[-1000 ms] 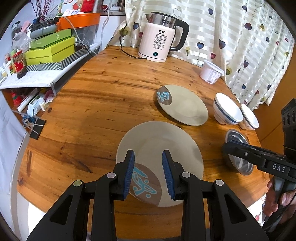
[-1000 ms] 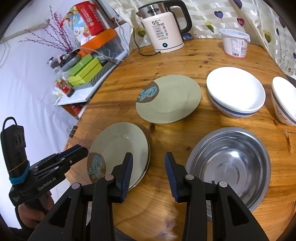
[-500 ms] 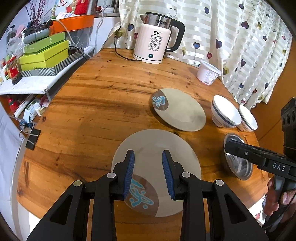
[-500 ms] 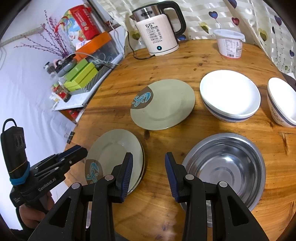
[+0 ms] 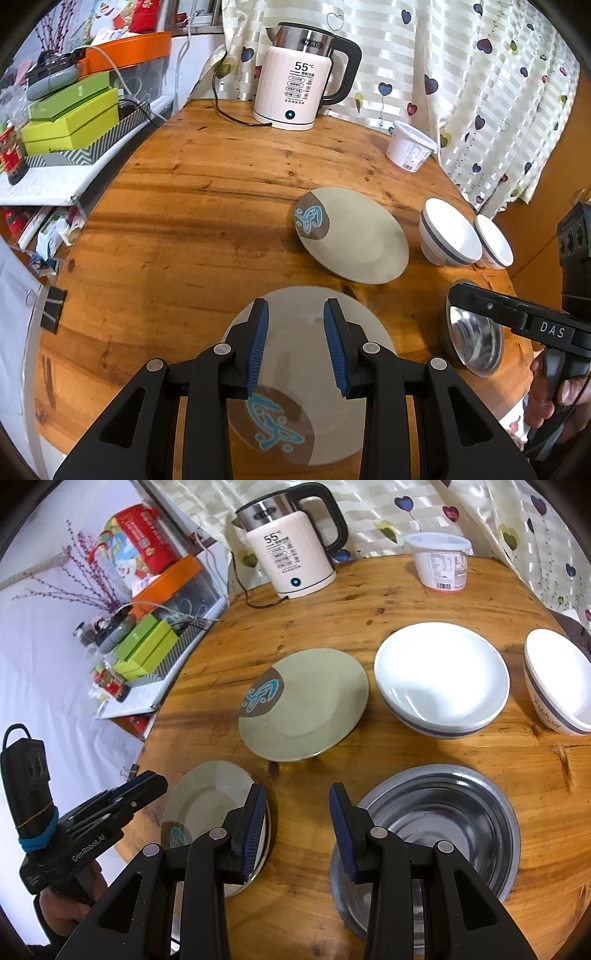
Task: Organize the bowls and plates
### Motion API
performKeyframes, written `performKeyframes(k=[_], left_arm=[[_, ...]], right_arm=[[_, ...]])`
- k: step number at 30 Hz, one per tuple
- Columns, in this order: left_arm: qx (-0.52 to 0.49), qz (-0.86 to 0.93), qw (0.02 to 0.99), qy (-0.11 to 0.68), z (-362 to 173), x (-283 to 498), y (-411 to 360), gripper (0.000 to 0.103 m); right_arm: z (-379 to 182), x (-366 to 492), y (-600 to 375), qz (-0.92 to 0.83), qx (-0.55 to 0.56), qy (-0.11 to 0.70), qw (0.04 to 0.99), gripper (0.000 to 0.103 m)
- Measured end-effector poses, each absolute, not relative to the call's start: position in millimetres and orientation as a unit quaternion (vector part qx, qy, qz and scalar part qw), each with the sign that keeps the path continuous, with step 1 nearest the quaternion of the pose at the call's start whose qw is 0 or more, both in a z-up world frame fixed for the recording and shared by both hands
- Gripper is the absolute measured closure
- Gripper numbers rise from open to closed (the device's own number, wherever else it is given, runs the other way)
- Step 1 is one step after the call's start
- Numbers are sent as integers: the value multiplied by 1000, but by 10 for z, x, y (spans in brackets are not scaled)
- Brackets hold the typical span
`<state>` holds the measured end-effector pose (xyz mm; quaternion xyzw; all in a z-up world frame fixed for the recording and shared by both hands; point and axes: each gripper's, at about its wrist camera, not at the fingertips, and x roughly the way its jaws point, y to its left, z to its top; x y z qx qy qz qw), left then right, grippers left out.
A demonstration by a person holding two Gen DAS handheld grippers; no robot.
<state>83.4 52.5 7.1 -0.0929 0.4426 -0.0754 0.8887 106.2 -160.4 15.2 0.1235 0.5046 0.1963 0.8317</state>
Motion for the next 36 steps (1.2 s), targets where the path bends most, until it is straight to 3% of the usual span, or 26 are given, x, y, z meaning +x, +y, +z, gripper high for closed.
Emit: performKeyframes(k=[12, 17, 36], left_arm=[[-70, -106, 884, 450, 73, 1273, 433, 71], [-68, -120, 878, 459, 36, 1471, 418, 63], [-61, -135, 857, 494, -206, 2041, 381, 62]], right_arm=[[78, 1320, -1628, 183, 151, 511, 826, 67], [19, 1430, -1621, 172, 161, 516, 823, 63], [-188, 1753, -1607, 134, 173, 541, 812, 62]])
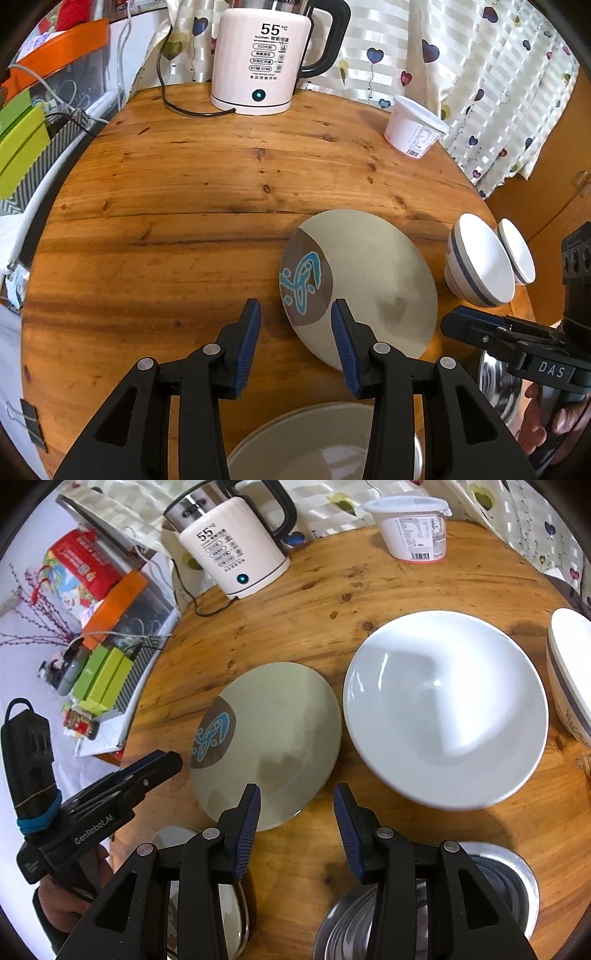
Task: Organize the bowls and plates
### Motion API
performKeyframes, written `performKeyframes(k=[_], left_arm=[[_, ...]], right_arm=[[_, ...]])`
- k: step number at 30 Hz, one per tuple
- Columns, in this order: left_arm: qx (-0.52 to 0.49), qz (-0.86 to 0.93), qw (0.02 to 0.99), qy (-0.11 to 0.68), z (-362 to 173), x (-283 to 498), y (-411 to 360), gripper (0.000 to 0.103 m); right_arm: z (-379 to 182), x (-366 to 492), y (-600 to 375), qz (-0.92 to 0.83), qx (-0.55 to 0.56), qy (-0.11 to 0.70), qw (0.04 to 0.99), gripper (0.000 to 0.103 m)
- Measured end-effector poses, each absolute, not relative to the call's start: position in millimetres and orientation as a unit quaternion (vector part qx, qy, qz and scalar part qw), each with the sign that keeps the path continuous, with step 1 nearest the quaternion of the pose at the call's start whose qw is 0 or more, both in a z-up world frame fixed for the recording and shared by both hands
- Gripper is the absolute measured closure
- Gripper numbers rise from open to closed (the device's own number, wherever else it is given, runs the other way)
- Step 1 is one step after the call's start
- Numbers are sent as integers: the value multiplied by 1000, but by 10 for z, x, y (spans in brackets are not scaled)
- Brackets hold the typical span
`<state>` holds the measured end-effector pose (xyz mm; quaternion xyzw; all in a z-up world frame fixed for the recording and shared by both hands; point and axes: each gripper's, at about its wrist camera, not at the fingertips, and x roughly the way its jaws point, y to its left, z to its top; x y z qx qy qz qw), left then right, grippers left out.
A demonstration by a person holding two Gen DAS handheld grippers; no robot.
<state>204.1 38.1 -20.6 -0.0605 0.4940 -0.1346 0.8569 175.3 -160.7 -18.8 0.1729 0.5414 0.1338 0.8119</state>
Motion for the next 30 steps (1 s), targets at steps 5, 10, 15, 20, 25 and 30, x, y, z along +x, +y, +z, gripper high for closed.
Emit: performKeyframes(k=[5, 10, 15, 20, 25, 30], left_arm=[[-63, -136, 852, 502, -282, 2149, 369, 62], [-60, -142, 847, 510, -350, 2221, 332, 62], [-59, -145, 843, 514, -402, 2275, 308, 62], [-61, -147, 840, 519, -460, 2315, 293, 62], [-60, -152, 839, 519, -488, 2332, 281, 68], [-59, -156, 839, 518, -504, 2349, 263, 71]], right_arm=[[-230, 1817, -1598, 126, 170, 546, 811, 62], [-274, 1874, -1585, 117, 168, 551, 809, 62], [-307, 1912, -1575, 112, 165, 555, 808, 62], [-340, 1947, -1557, 108, 162, 559, 806, 62], [-372, 1970, -1533, 105, 159, 563, 804, 63], [-399, 1999, -1512, 103, 156, 564, 804, 72]])
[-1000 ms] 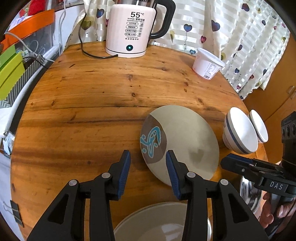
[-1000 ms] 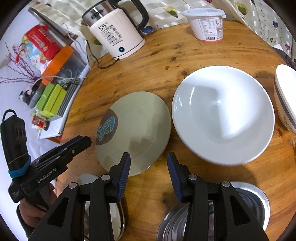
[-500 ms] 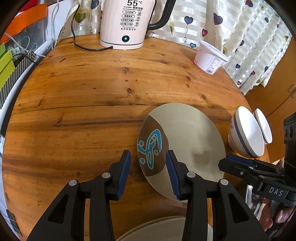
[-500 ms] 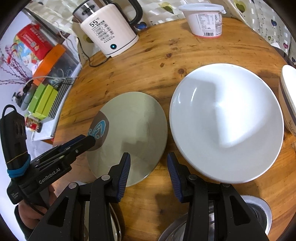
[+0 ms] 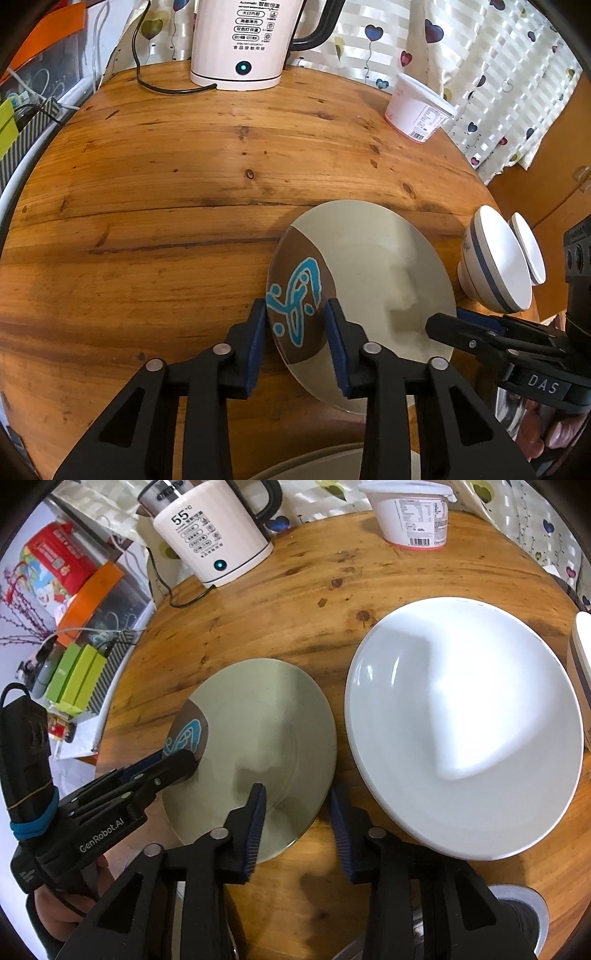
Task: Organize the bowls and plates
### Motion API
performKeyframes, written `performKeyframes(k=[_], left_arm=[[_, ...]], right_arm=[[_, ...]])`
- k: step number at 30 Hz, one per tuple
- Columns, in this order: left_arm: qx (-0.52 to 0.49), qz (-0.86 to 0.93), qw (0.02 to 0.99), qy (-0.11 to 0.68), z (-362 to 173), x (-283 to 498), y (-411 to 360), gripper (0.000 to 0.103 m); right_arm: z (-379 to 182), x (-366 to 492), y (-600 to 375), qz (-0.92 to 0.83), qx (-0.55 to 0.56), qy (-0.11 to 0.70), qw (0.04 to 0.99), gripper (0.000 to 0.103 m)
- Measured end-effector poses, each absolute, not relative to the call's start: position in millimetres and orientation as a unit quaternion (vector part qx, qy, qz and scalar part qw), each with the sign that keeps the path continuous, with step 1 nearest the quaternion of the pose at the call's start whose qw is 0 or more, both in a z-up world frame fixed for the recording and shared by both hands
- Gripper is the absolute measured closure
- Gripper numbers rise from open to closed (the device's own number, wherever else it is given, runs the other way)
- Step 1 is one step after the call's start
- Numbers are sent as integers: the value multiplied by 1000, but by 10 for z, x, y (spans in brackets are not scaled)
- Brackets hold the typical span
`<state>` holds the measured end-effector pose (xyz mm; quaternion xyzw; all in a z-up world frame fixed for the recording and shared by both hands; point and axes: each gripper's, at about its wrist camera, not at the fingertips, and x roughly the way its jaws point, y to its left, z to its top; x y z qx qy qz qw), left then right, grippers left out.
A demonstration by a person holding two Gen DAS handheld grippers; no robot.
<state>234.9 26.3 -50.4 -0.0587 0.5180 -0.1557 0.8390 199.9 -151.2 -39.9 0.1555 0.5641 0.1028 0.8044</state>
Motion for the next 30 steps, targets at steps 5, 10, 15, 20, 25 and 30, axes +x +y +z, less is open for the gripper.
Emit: performKeyframes(k=[5, 10, 15, 20, 25, 30], left_arm=[[-58, -156, 840, 516, -507, 2352, 263, 73], [-58, -156, 840, 516, -506, 2351, 267, 73], [-54, -154, 844, 512, -464, 2325, 269, 73], [-55, -150, 846, 508, -413, 2278, 301, 73], [-58, -147, 849, 505, -360, 2213, 336, 73], [-59, -141, 851, 502, -314, 2143, 358, 73]], right_arm=[[-410, 2018, -1516, 97, 152, 563, 807, 76], [-403, 2020, -1492, 95, 146, 561, 809, 77], [-374, 2012, -1472, 98, 142, 557, 812, 77], [-341, 2009, -1457, 103, 140, 554, 814, 77], [-293, 1983, -1442, 108, 139, 550, 817, 77], [-254, 1946, -1424, 113, 138, 547, 818, 77]])
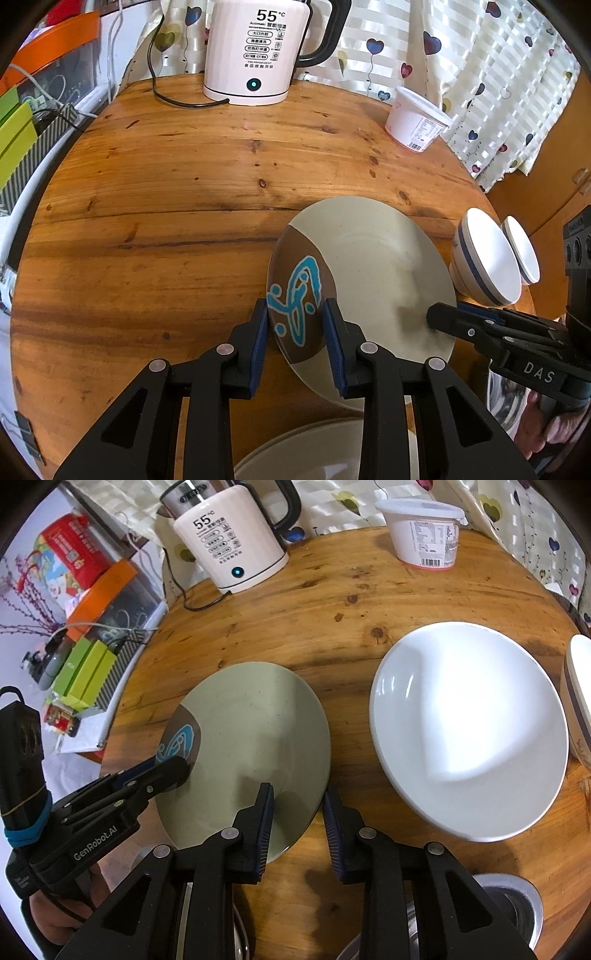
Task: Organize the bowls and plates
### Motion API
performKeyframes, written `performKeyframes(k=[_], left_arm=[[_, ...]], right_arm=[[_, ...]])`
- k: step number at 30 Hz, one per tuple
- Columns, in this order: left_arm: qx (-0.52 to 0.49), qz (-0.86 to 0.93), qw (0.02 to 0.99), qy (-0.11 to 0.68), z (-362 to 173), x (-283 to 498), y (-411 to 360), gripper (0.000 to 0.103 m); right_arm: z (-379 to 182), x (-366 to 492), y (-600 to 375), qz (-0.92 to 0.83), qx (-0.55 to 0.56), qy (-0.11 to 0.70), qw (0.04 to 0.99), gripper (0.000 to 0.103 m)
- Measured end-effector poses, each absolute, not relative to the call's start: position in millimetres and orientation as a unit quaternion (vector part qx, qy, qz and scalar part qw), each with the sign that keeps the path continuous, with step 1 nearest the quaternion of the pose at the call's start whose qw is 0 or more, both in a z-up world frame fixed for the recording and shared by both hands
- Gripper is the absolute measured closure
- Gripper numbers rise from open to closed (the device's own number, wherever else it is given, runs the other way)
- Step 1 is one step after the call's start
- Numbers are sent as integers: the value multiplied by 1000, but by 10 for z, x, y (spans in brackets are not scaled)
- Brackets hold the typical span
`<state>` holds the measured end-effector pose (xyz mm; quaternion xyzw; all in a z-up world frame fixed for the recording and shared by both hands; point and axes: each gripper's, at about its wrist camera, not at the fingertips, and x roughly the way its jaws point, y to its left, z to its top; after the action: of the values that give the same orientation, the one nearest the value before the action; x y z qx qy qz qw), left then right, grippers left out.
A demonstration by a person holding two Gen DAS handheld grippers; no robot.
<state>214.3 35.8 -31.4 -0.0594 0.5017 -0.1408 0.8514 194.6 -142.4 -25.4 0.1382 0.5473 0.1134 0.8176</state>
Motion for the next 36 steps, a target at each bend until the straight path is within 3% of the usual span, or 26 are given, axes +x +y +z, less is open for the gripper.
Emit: performKeyframes(k=[36], left_arm=[[-87, -95, 867, 482, -23, 1171, 515, 73]], right_arm=[[39, 1327, -1259, 159, 117, 534, 822, 77]])
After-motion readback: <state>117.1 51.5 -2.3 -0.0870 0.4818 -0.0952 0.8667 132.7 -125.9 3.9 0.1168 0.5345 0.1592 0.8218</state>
